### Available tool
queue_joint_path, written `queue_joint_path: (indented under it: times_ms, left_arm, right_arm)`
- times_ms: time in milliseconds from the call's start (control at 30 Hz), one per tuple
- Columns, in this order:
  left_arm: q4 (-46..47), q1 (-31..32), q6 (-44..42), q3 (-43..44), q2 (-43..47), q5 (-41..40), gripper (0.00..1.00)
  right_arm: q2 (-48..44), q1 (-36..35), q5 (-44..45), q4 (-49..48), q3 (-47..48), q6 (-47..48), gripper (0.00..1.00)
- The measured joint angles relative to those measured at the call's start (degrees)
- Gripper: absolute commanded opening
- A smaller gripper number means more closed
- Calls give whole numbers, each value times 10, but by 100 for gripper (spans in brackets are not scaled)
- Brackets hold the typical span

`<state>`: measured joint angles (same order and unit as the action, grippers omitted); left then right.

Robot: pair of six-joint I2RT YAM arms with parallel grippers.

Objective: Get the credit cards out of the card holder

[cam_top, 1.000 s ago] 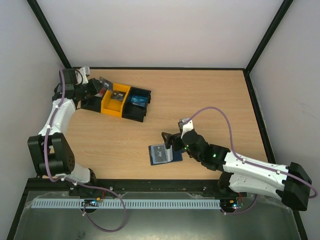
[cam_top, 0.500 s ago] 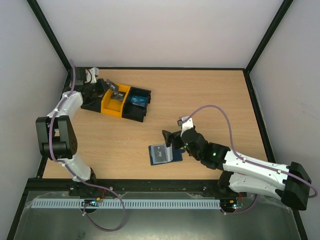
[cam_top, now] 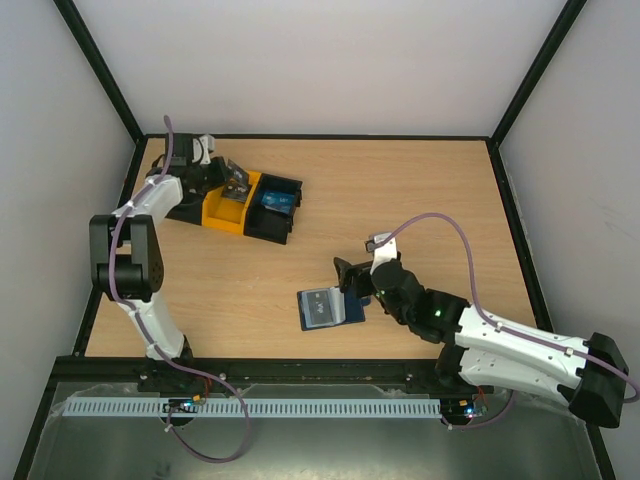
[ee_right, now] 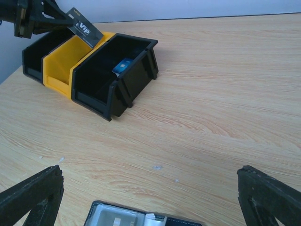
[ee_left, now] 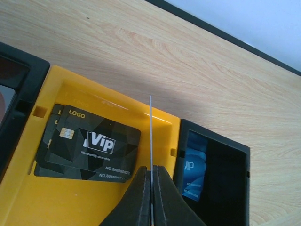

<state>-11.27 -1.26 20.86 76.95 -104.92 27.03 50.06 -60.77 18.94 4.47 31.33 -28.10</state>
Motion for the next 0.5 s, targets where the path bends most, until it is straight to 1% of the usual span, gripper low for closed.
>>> queue_joint_path:
  times_ms: [267,500]
  left_arm:
    - [-2,0,2,8,-31,-21,3]
    - [0,0,2,11,-46,-21,4]
  right_arm:
    - [-4,0,8,-1,-9,18,98]
    - [3,0,11,-5,-9,30,98]
